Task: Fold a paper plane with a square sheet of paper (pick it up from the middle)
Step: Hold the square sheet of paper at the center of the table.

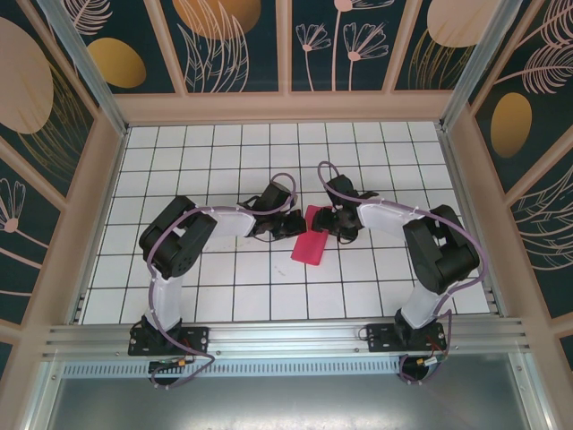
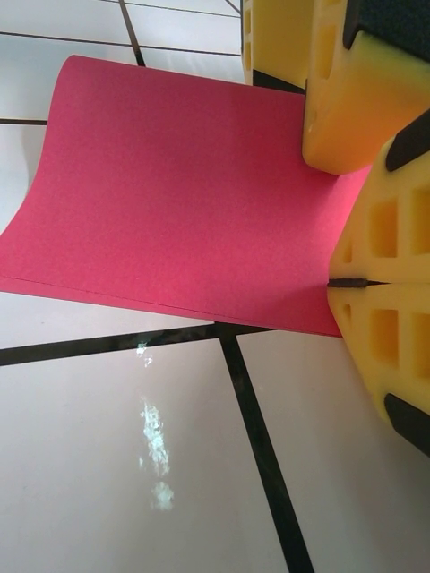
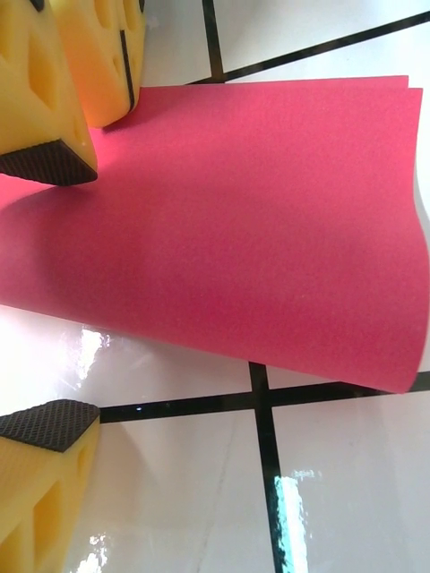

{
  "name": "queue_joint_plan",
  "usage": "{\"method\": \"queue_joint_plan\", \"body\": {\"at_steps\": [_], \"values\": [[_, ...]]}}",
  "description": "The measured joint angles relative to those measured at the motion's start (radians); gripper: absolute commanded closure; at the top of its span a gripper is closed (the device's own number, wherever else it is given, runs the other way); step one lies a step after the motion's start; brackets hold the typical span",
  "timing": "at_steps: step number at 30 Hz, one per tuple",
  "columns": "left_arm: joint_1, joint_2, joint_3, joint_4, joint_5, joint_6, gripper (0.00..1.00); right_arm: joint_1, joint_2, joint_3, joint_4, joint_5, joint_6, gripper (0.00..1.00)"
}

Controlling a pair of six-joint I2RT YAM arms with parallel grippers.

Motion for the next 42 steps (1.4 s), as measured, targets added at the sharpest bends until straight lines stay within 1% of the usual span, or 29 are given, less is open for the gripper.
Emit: {"method": "queue_joint_plan", "body": {"at_steps": [4,7,11,13,15,18,22,29,42], "values": [[0.000,0.000,0.000,0.000,-0.002,0.000,0.92,-0.002,-0.027,0.000,-0.001,-0.003,0.005,0.29],[-0.001,0.000,-0.001,0.001,-0.002,0.000,0.92,-0.008,-0.100,0.000,0.002,-0.016,0.011,0.30],[-0.001,0.000,-0.002,0.002,-0.002,0.000,0.92,-0.025,-0.194,-0.011,0.040,-0.052,0.032,0.39],[-0.001,0.000,-0.003,0.005,-0.002,-0.001,0.92,-0.030,-0.215,-0.028,0.064,-0.076,0.036,0.44],[-0.001,-0.001,-0.008,0.013,-0.002,-0.004,0.92,-0.032,-0.222,-0.050,0.084,-0.099,0.046,0.48],[-0.002,-0.005,-0.018,0.030,-0.002,-0.012,0.92,-0.036,-0.222,-0.088,0.106,-0.128,0.064,0.51],[-0.003,-0.011,-0.031,0.046,-0.005,-0.024,0.92,-0.043,-0.222,-0.122,0.121,-0.150,0.083,0.52],[-0.006,-0.018,-0.043,0.054,-0.009,-0.038,0.91,-0.043,-0.222,-0.128,0.144,-0.155,0.087,0.53],[-0.006,-0.018,-0.051,0.074,-0.005,-0.057,0.91,-0.056,-0.220,-0.183,0.233,-0.235,0.114,0.66]]}}
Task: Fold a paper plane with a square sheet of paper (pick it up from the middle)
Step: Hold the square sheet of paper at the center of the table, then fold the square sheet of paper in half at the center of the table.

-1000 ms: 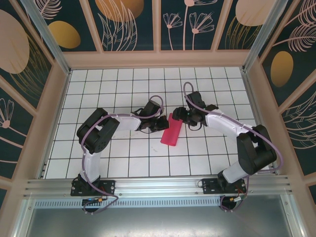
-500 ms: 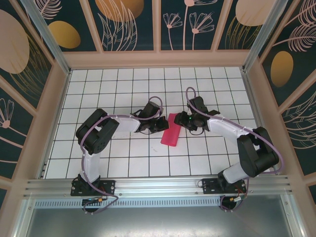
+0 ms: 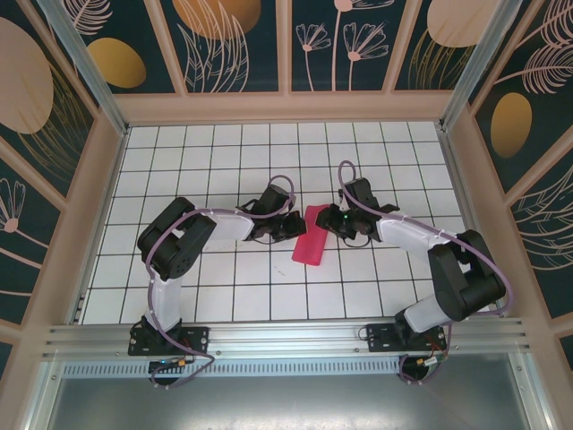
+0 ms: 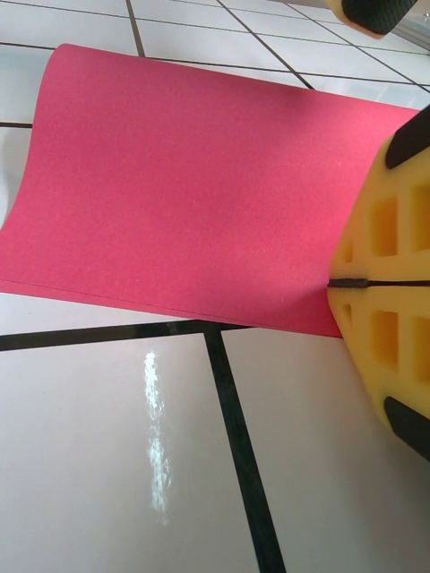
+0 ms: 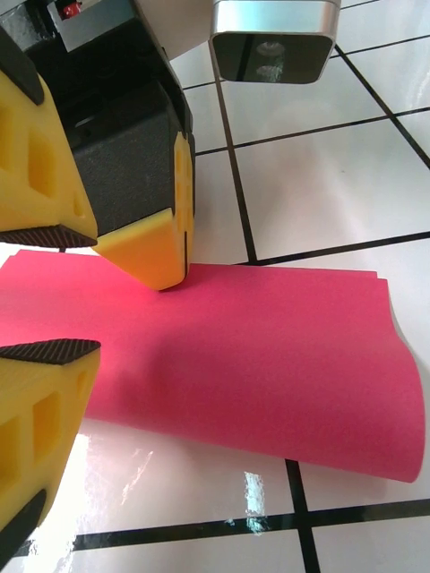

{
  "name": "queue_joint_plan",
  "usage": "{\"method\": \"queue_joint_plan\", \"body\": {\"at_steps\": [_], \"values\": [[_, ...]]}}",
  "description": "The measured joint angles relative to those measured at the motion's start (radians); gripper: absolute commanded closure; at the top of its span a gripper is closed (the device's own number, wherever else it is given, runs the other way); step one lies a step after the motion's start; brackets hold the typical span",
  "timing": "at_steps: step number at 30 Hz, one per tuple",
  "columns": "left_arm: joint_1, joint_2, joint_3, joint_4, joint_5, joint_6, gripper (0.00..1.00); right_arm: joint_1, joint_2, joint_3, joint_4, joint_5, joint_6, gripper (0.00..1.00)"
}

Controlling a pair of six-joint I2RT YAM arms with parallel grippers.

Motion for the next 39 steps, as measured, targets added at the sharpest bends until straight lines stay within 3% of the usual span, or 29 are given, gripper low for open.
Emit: {"method": "queue_joint_plan", "body": {"at_steps": [32,39], "values": [[-0.002,-0.013,-0.028,0.043,0.011,-0.026,0.90,-0.012,0.029,-0.018,0.026,0.002,0.020,0.66],[-0.004,-0.008,-0.028,0.039,0.006,-0.024,0.90,-0.015,-0.018,-0.014,0.044,-0.015,0.024,0.77]]}}
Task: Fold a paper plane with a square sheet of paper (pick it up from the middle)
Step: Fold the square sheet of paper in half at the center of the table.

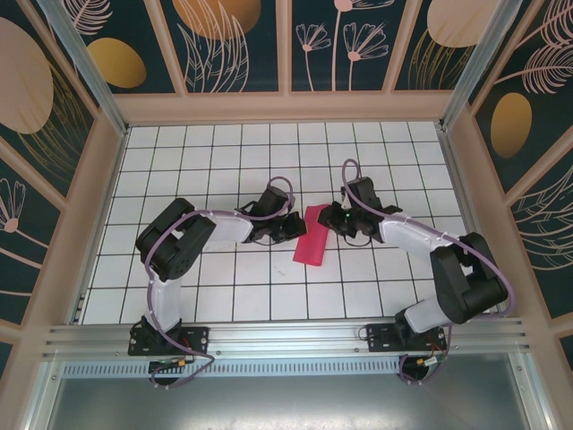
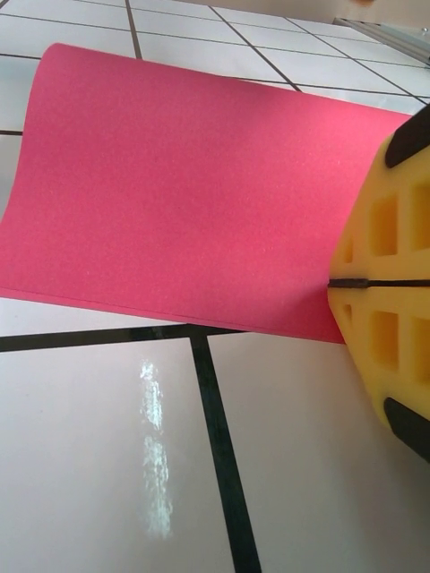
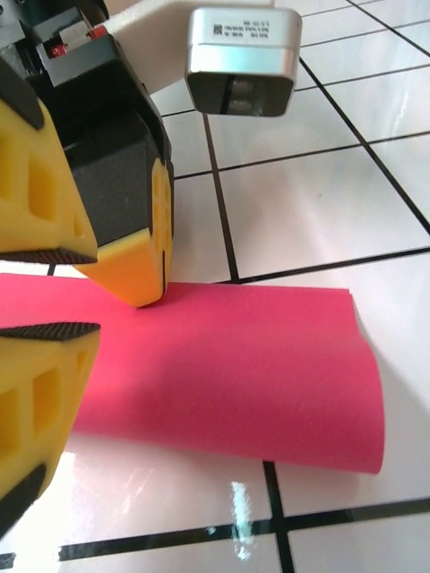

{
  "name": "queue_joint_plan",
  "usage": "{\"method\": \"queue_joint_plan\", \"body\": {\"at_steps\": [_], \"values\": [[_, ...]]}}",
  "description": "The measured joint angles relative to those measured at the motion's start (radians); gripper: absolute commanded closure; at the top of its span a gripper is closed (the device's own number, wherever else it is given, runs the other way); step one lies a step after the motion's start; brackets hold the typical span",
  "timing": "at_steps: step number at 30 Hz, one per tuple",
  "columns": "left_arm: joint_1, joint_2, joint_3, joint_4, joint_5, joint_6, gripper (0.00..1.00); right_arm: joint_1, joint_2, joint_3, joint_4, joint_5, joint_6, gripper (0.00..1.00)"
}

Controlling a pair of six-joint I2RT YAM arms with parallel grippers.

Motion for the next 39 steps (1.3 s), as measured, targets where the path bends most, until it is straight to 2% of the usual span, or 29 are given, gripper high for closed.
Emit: {"method": "queue_joint_plan", "body": {"at_steps": [5,26,39], "values": [[0.000,0.001,0.000,0.000,0.000,0.002,0.90,-0.004,0.037,0.000,0.043,-0.037,0.010,0.80],[0.000,0.005,0.000,0.001,0.004,0.010,0.91,-0.037,0.161,-0.077,0.114,-0.061,0.011,0.79],[0.000,0.005,0.000,0.002,0.004,0.010,0.91,-0.041,0.152,-0.077,0.108,-0.059,-0.008,0.78]]}}
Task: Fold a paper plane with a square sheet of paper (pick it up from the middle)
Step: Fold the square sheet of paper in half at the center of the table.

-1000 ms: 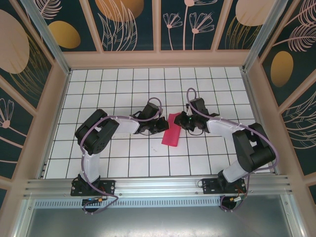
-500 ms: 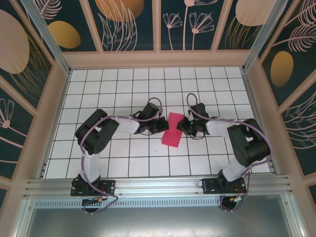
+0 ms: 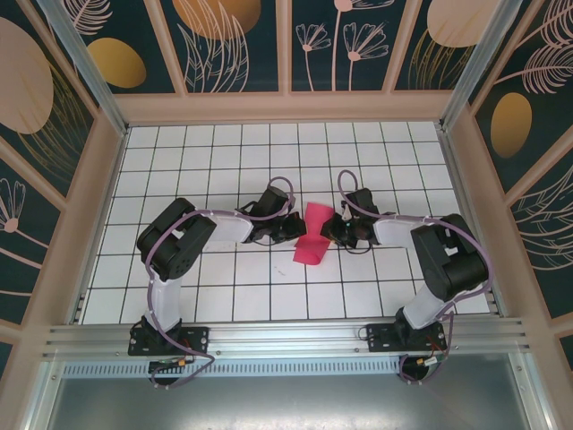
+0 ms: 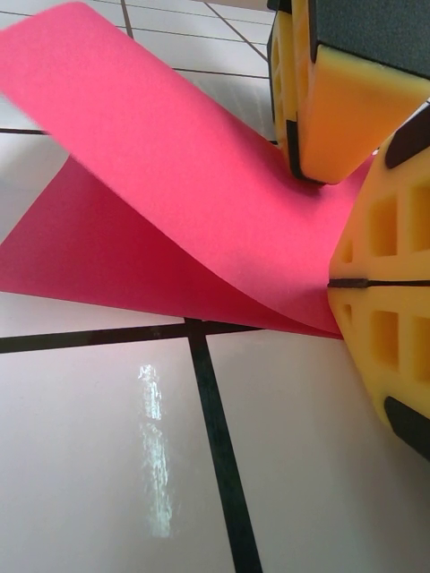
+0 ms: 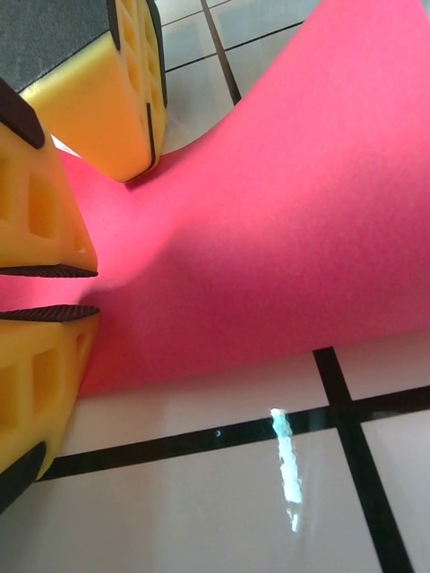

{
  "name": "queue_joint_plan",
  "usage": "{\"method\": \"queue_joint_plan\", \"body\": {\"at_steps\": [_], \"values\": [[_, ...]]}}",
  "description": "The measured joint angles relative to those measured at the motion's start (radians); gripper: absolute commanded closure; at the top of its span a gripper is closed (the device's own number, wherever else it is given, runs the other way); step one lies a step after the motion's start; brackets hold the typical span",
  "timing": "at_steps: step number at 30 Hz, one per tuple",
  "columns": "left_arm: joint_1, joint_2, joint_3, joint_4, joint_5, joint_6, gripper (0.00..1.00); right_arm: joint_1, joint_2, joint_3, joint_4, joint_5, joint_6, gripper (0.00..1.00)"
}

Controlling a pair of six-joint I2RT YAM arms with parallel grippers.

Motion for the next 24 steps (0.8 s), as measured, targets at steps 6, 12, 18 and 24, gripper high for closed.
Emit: {"method": "queue_joint_plan", "body": {"at_steps": [6,12,18,24], "values": [[0.000,0.000,0.000,0.000,-0.001,0.000,0.91,-0.002,-0.132,-0.012,-0.017,-0.038,0.003,0.77],[0.000,0.002,0.000,0.002,0.000,0.000,0.91,0.000,-0.160,-0.042,0.014,-0.093,0.018,0.78],[0.000,0.002,0.000,0.002,0.000,0.000,0.91,0.007,-0.087,-0.084,0.023,-0.103,0.028,0.78],[0.000,0.003,0.000,0.003,0.001,0.000,0.91,0.005,-0.043,-0.088,0.023,-0.097,0.027,0.78]]}}
